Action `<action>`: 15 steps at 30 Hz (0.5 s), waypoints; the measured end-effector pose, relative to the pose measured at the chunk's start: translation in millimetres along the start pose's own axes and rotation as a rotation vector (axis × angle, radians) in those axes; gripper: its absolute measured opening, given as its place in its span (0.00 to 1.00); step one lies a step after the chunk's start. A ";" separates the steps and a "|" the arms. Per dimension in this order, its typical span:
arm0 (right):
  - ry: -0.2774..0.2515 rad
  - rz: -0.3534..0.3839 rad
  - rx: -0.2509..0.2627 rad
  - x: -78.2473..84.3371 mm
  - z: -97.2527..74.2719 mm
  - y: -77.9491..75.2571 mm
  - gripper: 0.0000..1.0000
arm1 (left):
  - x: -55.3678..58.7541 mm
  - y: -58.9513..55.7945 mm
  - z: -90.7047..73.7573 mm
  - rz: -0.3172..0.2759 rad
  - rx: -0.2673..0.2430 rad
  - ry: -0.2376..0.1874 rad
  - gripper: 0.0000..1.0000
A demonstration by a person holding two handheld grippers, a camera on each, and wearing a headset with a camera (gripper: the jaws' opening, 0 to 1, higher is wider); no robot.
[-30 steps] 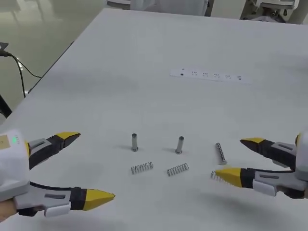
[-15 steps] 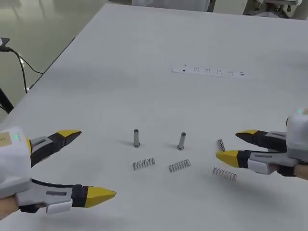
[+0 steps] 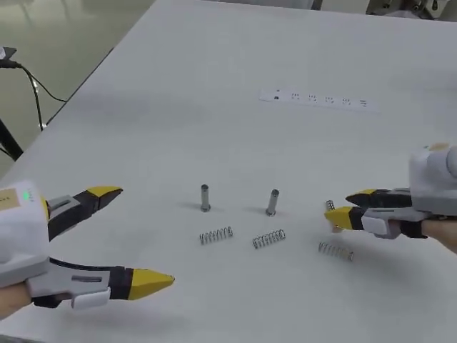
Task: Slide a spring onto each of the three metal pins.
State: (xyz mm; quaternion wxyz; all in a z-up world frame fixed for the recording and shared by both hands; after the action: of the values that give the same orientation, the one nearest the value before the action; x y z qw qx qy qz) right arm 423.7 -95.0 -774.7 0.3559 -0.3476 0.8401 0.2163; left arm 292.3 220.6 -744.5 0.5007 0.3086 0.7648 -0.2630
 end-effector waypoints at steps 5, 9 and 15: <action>0.055 0.030 0.025 2.1 8.4 -4.8 0.30 | 1.3 -1.5 -0.3 -0.009 0.002 0.000 0.98; 0.068 0.040 0.034 2.0 13.8 -5.9 0.29 | 2.4 -2.4 -0.9 -0.014 0.004 0.001 0.98; 0.092 0.067 0.054 0.7 19.3 -12.0 0.27 | 3.6 -2.0 -1.6 -0.014 0.006 0.004 0.98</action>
State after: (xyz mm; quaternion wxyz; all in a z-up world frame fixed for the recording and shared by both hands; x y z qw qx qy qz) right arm 440.8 -91.5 -789.2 0.3187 -0.3190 0.8723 0.1890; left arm 288.7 221.1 -747.1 0.4963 0.3054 0.7671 -0.2682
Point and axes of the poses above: the centre of the closed fingertips' face, and the gripper's own axes: z roughly forward along the fingers, y roughly to its left, x roughly out of its underside, the point moved 6 cm from there along -z, roughly backward along the fingers, and after that the axes turned 5 degrees about x, right-handed, at the moved point
